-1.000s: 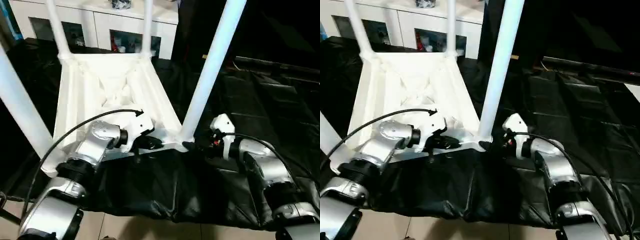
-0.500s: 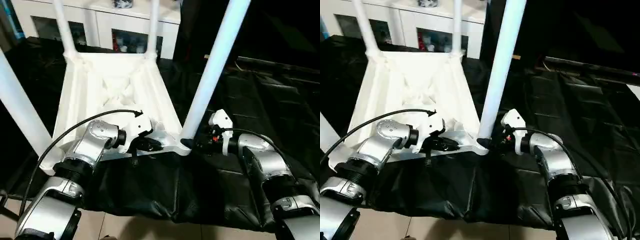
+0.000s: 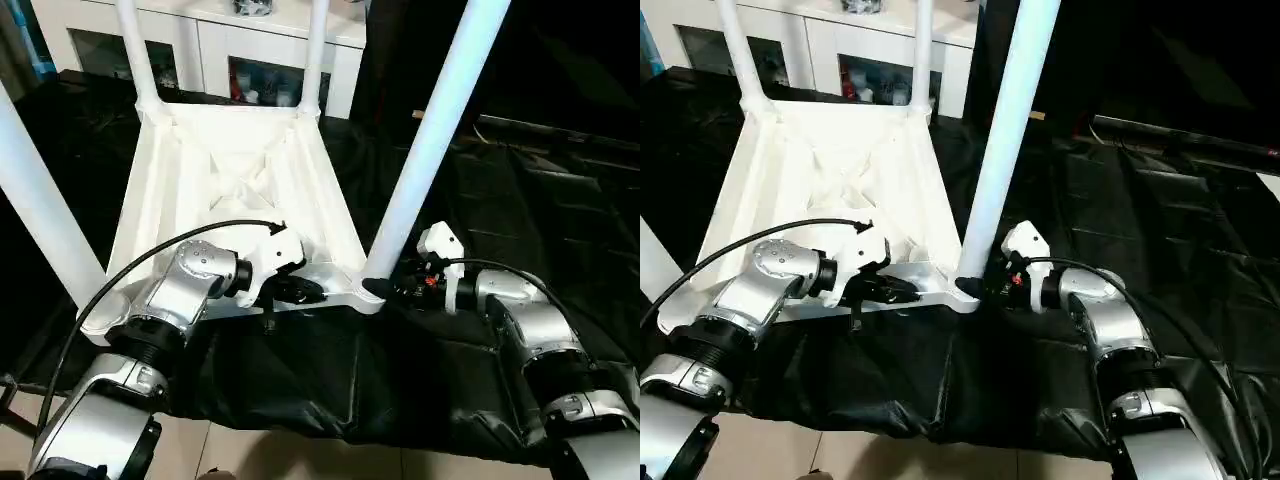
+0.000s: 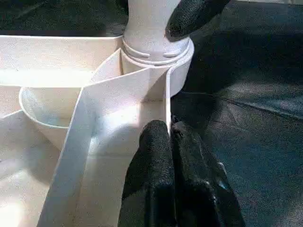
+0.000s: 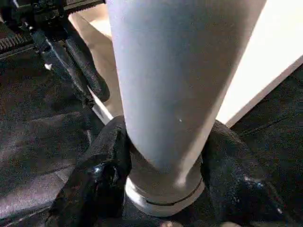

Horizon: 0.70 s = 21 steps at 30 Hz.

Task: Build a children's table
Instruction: Rotate leg to tighten

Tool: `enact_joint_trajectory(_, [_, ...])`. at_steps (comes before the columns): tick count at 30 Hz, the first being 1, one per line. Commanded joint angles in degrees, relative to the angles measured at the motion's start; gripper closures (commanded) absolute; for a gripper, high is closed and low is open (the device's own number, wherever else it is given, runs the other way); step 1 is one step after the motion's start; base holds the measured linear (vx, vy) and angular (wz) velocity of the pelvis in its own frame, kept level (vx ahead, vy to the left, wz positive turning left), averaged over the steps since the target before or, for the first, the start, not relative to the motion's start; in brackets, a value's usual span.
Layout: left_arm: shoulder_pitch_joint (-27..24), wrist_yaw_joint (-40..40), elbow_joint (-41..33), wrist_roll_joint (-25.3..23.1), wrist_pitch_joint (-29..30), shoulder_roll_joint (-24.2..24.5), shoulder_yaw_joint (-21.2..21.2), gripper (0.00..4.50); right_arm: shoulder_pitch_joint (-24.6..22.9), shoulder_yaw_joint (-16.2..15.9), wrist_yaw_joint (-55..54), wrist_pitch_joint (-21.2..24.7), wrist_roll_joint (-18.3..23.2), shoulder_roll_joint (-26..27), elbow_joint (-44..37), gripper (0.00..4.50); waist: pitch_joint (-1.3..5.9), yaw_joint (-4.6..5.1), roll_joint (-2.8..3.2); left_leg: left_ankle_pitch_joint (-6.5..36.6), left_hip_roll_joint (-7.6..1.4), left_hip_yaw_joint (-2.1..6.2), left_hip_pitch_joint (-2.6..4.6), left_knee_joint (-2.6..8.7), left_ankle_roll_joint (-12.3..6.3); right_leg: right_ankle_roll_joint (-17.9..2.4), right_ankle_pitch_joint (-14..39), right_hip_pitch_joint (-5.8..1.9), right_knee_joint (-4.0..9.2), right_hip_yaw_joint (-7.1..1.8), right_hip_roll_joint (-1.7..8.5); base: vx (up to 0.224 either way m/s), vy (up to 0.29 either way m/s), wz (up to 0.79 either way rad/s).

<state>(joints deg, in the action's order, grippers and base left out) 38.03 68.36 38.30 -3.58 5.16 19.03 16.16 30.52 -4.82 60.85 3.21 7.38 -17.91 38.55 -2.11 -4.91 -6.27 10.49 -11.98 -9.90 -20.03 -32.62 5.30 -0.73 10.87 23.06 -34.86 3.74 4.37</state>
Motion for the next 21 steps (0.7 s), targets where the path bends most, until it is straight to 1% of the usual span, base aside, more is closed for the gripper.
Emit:
enact_joint_trajectory(1, [-1.43, -1.28, -0.26, -1.21, 1.60, -1.34, 2.27, 4.50, -1.98, -0.36, -3.01, 1.48, -0.02, 1.39, -0.60, 2.56, 2.87, 0.20, 0.57, 9.01, -1.62, -0.20, 0.36, 3.36, -1.86, -12.95, 6.22, -2.99, 3.41, -2.62, 3.58, 0.000, 0.000, 0.00])
enact_joint_trajectory(2, [-1.41, -2.35, -0.19, -1.42, 2.05, -1.88, 2.24, 4.50, -2.57, -0.17, -5.20, 1.56, -0.48, 2.18, -0.55, 2.58, 2.69, 0.24, 0.53, 10.09, -1.61, -0.17, 0.31, 3.50, -1.58, -12.50, 7.96, -2.87, 3.65, -2.63, 3.62, 0.000, 0.000, 0.00])
enact_joint_trajectory(4, [-1.23, -5.27, 0.15, -1.87, 3.30, -3.50, 1.98, 4.50, -4.00, 0.11, -10.40, 1.83, -1.61, 4.16, -0.50, 2.58, 2.46, 0.26, 0.51, 12.67, -1.66, -0.05, 0.42, 3.77, -0.55, -11.10, 13.19, -2.62, 4.22, -2.59, 3.69, 0.000, 0.000, 0.00])
enact_joint_trajectory(5, [-1.23, -5.27, 0.15, -1.87, 3.30, -3.50, 1.98, 4.50, -4.00, 0.11, -10.40, 1.83, -1.61, 4.16, -0.50, 2.58, 2.18, 0.37, 0.54, 15.32, -1.61, 0.07, 0.45, 3.97, 0.18, -9.57, 18.61, -2.41, 4.80, -2.57, 3.77, 0.000, 0.000, 0.00])
enact_joint_trajectory(6, [-1.06, -6.97, 0.43, -2.10, 3.98, -4.49, 1.84, 4.50, -4.51, 0.68, -13.82, 2.25, -1.94, 5.45, -0.16, 2.59, 2.16, 0.34, 0.54, 16.56, -1.58, 0.18, 0.63, 3.96, 0.44, -8.82, 21.26, -2.28, 5.08, -2.55, 3.86, 0.000, 0.000, 0.00])
enact_joint_trajectory(7, [-0.84, -8.61, 0.76, -2.38, 4.73, -5.45, 1.77, 4.50, -4.85, 1.26, -16.80, 2.77, -2.07, 6.72, 0.19, 2.59, 2.16, 0.53, 0.61, 18.11, -1.58, 0.41, 0.64, 4.10, 1.19, -7.23, 24.84, -2.06, 5.44, -2.61, 3.93, 0.000, 0.000, 0.00])
enact_joint_trajectory(8, [-0.52, -10.93, 1.29, -2.73, 5.85, -6.98, 1.72, 4.50, -5.09, 2.04, -20.97, 3.28, -2.28, 8.46, 0.87, 2.59, 2.12, 0.59, 0.48, 18.46, -1.61, 0.51, 0.65, 4.17, 1.41, -6.86, 25.45, -2.04, 5.53, -2.59, 3.96, 0.000, 0.000, 0.00])
enact_joint_trajectory(9, [-0.25, -12.82, 1.71, -3.06, 7.02, -8.44, 1.84, 4.50, -4.96, 3.04, -24.96, 3.90, -2.16, 10.27, 1.88, 2.59, 2.05, 0.79, 0.64, 19.39, -1.52, 0.57, 0.73, 4.28, 1.84, -6.24, 26.64, -1.79, 5.65, -2.59, 3.85, 0.000, 0.000, 0.00])
enact_joint_trajectory(10, [0.02, -14.57, 2.13, -3.32, 8.08, -9.87, 1.92, 4.50, -4.66, 4.00, -28.85, 4.38, -2.06, 11.99, 2.99, 2.59, 2.08, 0.82, 0.66, 20.06, -1.53, 0.67, 0.85, 4.30, 2.08, -5.95, 27.52, -1.65, 5.80, -2.54, 3.94, 0.000, 0.000, 0.00])
enact_joint_trajectory(11, [0.45, -16.64, 2.87, -3.31, 8.95, -11.64, 1.72, 4.50, -3.75, 5.10, -33.87, 4.54, -2.09, 13.96, 4.97, 2.59, 2.09, 1.15, 0.76, 21.37, -1.42, 0.81, 0.87, 4.32, 2.46, -5.46, 28.89, -1.54, 5.93, -2.45, 3.91, 0.000, 0.000, 0.00])
enact_joint_trajectory(12, [0.82, -17.94, 3.44, -3.28, 9.36, -12.76, 1.57, 4.50, -2.99, 5.61, -36.68, 4.58, -2.13, 15.15, 6.28, 2.59, 2.05, 1.35, 0.77, 21.99, -1.33, 0.87, 0.93, 4.33, 2.64, -5.20, 29.82, -1.41, 6.05, -2.37, 3.88, 0.000, 0.000, 0.00])
enact_joint_trajectory(13, [1.28, -19.44, 4.12, -3.41, 9.60, -13.97, 1.54, 4.50, -2.14, 5.82, -39.03, 4.29, -2.26, 16.44, 7.48, 2.59, 2.13, 1.72, 0.81, 23.06, -1.23, 1.06, 0.94, 4.30, 2.72, -4.49, 31.10, -1.42, 6.26, -2.20, 3.85, 0.000, 0.000, 0.00])
enact_joint_trajectory(14, [1.93, -21.39, 5.11, -3.74, 9.71, -15.31, 1.56, 4.50, -1.01, 5.83, -41.44, 3.61, -2.53, 18.03, 8.69, 2.59, 2.22, 1.96, 1.00, 23.79, -1.12, 1.16, 0.98, 4.26, 2.40, -3.99, 31.51, -1.41, 6.46, -2.11, 3.80, 0.000, 0.000, 0.00])
enact_joint_trajectory(15, [2.97, -23.69, 6.69, -4.22, 9.81, -17.27, 1.82, 4.50, 1.18, 6.71, -44.58, 3.09, -1.68, 20.98, 10.07, 2.59, 2.24, 2.17, 1.45, 24.20, -1.09, 1.19, 0.96, 4.29, 2.31, -3.96, 30.77, -1.24, 6.43, -2.18, 3.73, 0.000, 0.000, 0.00])
enact_joint_trajectory(16, [3.40, -24.47, 7.26, -4.75, 9.39, -17.75, 2.17, 4.50, 2.21, 6.80, -45.21, 2.46, -1.51, 22.12, 10.16, 2.59, 2.27, 2.34, 1.11, 24.70, -0.99, 1.20, 1.03, 4.29, 2.20, -3.71, 30.90, -1.17, 6.61, -2.03, 3.60, 0.000, 0.000, 0.00])
enact_joint_trajectory(17, [3.57, -24.65, 7.46, -5.12, 8.99, -17.79, 2.46, 4.50, 2.69, 6.63, -45.50, 1.93, -1.71, 22.54, 10.12, 2.59, 2.27, 2.30, 1.51, 25.12, -1.01, 1.25, 1.09, 4.32, 2.13, -3.76, 30.66, -1.12, 6.61, -2.06, 3.64, 0.000, 0.000, 0.00])
enact_joint_trajectory(18, [3.68, -24.77, 7.58, -5.46, 8.63, -17.74, 2.73, 4.50, 3.01, 6.36, -45.66, 1.41, -2.02, 22.78, 10.01, 2.59, 2.25, 2.46, 1.30, 25.22, -1.03, 1.19, 1.03, 4.32, 2.01, -3.77, 30.27, -1.11, 6.71, -2.08, 3.59, 0.000, 0.000, 0.00])
enact_joint_trajectory(19, [3.64, -24.43, 7.47, -5.72, 8.21, -17.38, 2.94, 4.50, 3.10, 5.62, -45.76, 0.24, -3.02, 22.60, 9.47, 2.59, 2.38, 2.38, 1.39, 24.14, -1.12, 1.15, 0.78, 4.43, 1.61, -4.54, 27.21, -1.35, 6.42, -2.22, 3.58, 0.000, 0.000, 0.00])
enact_joint_trajectory(20, [3.62, -24.38, 7.45, -5.71, 8.20, -17.33, 2.93, 4.50, 3.08, 5.60, -45.64, 0.19, -3.02, 22.56, 9.42, 2.59, 2.42, 2.39, 1.38, 23.75, -1.18, 1.11, 0.71, 4.45, 1.56, -4.91, 25.88, -1.40, 6.28, -2.26, 3.55, 0.000, 0.000, 0.00])
enact_joint_trajectory(21, [3.30, -23.45, 7.04, -5.71, 7.76, -16.38, 2.86, 4.50, 2.49, 5.54, -43.62, -0.43, -2.83, 21.67, 8.56, 2.03, 2.47, 2.40, 1.41, 23.17, -1.28, 1.05, 0.62, 4.53, 1.46, -5.77, 23.31, -1.55, 6.01, -2.30, 3.47, 0.000, 0.000, 0.00])
